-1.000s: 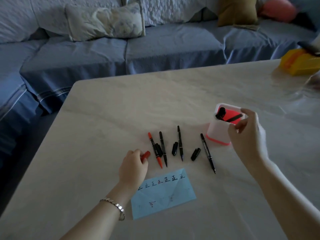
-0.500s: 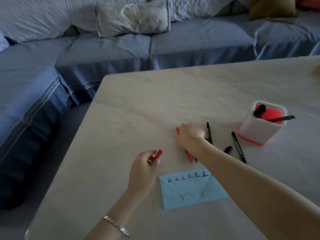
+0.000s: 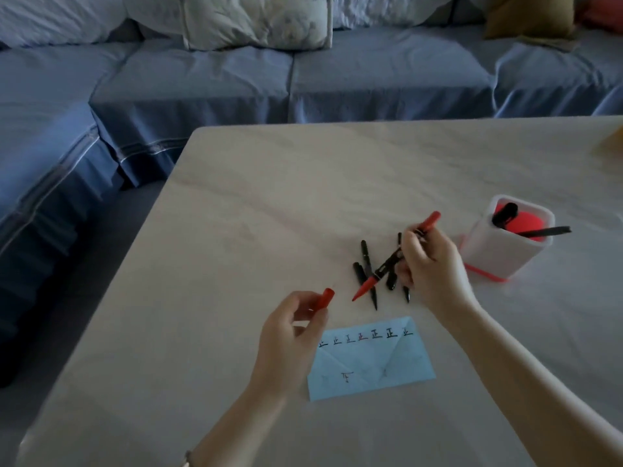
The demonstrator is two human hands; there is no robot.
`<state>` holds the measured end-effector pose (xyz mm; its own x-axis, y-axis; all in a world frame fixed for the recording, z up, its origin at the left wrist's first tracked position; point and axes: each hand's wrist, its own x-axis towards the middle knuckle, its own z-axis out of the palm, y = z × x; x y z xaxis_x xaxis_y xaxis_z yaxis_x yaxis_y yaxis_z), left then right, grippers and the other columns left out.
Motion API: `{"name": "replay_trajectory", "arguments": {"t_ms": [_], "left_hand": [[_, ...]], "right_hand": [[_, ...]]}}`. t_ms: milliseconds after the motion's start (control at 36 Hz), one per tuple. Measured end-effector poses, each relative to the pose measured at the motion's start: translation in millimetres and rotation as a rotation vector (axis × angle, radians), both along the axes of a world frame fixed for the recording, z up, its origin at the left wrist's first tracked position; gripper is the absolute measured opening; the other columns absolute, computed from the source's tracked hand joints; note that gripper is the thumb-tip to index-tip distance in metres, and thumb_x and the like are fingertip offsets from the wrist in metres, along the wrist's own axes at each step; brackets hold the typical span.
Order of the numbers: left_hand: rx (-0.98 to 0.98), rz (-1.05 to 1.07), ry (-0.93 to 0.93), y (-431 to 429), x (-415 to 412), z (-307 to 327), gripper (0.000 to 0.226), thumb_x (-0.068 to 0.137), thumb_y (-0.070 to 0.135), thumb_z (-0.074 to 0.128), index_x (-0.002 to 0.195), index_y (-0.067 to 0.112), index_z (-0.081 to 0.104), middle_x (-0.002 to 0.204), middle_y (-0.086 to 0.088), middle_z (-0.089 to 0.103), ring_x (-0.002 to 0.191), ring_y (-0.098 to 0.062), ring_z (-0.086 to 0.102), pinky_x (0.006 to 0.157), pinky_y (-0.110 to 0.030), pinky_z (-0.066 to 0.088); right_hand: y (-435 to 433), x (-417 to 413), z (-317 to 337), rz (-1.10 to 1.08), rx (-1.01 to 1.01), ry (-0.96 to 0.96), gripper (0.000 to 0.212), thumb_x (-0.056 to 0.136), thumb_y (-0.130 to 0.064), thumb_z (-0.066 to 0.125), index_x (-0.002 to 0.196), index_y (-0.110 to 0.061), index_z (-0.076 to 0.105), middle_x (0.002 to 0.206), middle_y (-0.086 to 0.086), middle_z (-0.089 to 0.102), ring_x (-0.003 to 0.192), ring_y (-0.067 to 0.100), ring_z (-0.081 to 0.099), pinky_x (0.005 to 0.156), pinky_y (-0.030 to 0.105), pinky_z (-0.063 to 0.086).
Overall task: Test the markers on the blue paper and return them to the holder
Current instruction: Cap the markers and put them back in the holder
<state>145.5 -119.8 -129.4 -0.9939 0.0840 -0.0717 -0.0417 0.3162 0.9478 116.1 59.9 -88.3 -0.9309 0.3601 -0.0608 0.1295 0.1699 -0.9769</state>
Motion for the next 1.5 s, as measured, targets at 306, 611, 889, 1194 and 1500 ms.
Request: {"name": "replay_trajectory", "arguments": {"t_ms": [306, 611, 889, 1194, 1500], "left_hand": [[-0.058, -0.079, 0.053, 24, 19, 2, 0.018, 0.087, 0.012, 0.061, 0.09, 0.03, 0.063, 0.091, 0.013, 0.067, 0.086, 0.003, 0.061, 0.069, -0.014, 0.048], [-0.117, -0.098, 0.153, 29, 24, 11, 0.035, 0.084, 0.006, 0.063, 0.084, 0.041, 0.058, 0.088, 0.015, 0.065, 0.086, 0.002, 0.059, 0.069, -0.013, 0.046], [-0.179, -0.247, 0.335, 33, 30, 28, 0.016, 0.08, 0.028, 0.062, 0.093, 0.024, 0.07, 0.083, 0.015, 0.065, 0.081, 0.003, 0.059, 0.071, -0.003, 0.039], [-0.107, -0.162, 0.42, 39, 36, 26, 0.035, 0.076, 0.038, 0.061, 0.109, 0.028, 0.058, 0.078, 0.032, 0.06, 0.073, 0.013, 0.06, 0.064, -0.006, 0.048], [-0.28, -0.156, 0.813, 47, 36, 14, 0.023, 0.082, 0.017, 0.061, 0.091, -0.001, 0.071, 0.084, -0.004, 0.072, 0.078, -0.008, 0.061, 0.074, -0.009, 0.046]], "right_hand": [[18, 62, -7, -0.216, -0.256, 0.212, 0.026, 0.095, -0.006, 0.041, 0.071, -0.013, 0.05, 0.048, 0.001, 0.058, 0.043, 0.011, 0.053, 0.04, 0.019, 0.039], [11, 72, -13, -0.139, -0.28, 0.145, 0.022, 0.094, -0.009, 0.044, 0.074, -0.009, 0.052, 0.049, 0.005, 0.059, 0.048, 0.016, 0.053, 0.047, 0.021, 0.042], [2, 84, -13, 0.098, -0.519, 0.063, 0.053, 0.055, -0.06, 0.074, 0.071, -0.01, 0.072, 0.056, 0.01, 0.064, 0.048, 0.014, 0.055, 0.049, 0.02, 0.045], [-4, 91, -19, 0.128, -0.582, 0.147, 0.05, 0.057, -0.065, 0.071, 0.073, -0.018, 0.072, 0.056, 0.004, 0.061, 0.05, 0.009, 0.051, 0.051, 0.017, 0.042], [-4, 94, -19, 0.075, -0.603, 0.168, 0.05, 0.054, -0.064, 0.073, 0.069, -0.016, 0.071, 0.053, 0.0, 0.059, 0.048, 0.01, 0.05, 0.051, 0.018, 0.041]]}}
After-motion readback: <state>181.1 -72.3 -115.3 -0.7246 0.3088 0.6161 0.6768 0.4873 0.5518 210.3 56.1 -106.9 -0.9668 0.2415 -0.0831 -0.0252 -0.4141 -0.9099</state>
